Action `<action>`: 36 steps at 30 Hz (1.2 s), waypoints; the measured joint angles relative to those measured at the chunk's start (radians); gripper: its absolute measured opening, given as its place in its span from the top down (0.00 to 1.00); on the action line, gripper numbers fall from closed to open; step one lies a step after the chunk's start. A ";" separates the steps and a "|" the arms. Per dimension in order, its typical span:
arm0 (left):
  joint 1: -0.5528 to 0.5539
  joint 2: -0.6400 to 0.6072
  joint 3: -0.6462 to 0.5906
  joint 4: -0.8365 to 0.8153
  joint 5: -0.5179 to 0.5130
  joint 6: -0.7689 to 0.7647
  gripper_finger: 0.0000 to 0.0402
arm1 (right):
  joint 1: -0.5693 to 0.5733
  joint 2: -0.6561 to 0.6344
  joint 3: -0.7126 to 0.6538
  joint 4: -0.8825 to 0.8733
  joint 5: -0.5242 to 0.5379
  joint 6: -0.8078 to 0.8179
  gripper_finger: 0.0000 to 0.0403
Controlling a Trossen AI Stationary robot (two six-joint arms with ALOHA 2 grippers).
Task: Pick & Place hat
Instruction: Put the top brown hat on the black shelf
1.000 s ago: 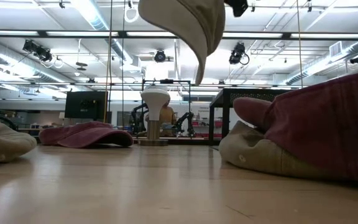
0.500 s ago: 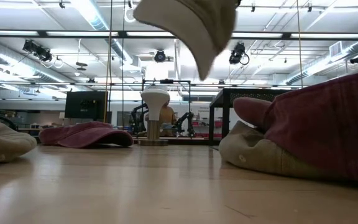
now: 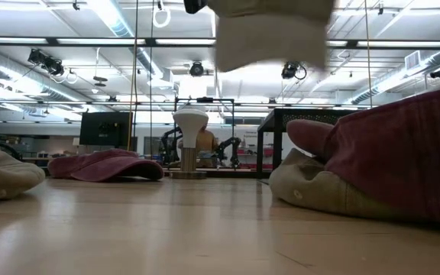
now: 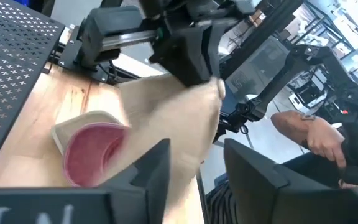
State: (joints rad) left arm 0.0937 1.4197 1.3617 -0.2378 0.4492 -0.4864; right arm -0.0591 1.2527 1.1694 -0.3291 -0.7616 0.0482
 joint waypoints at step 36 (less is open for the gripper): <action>-0.026 0.000 0.001 -0.060 -0.050 0.002 0.49 | -0.427 -0.525 -0.592 0.580 0.750 0.393 1.00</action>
State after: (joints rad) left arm 0.0673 1.4197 1.3624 -0.2974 0.3995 -0.4847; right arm -0.4858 0.7278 0.5778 0.2513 -0.0121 0.4415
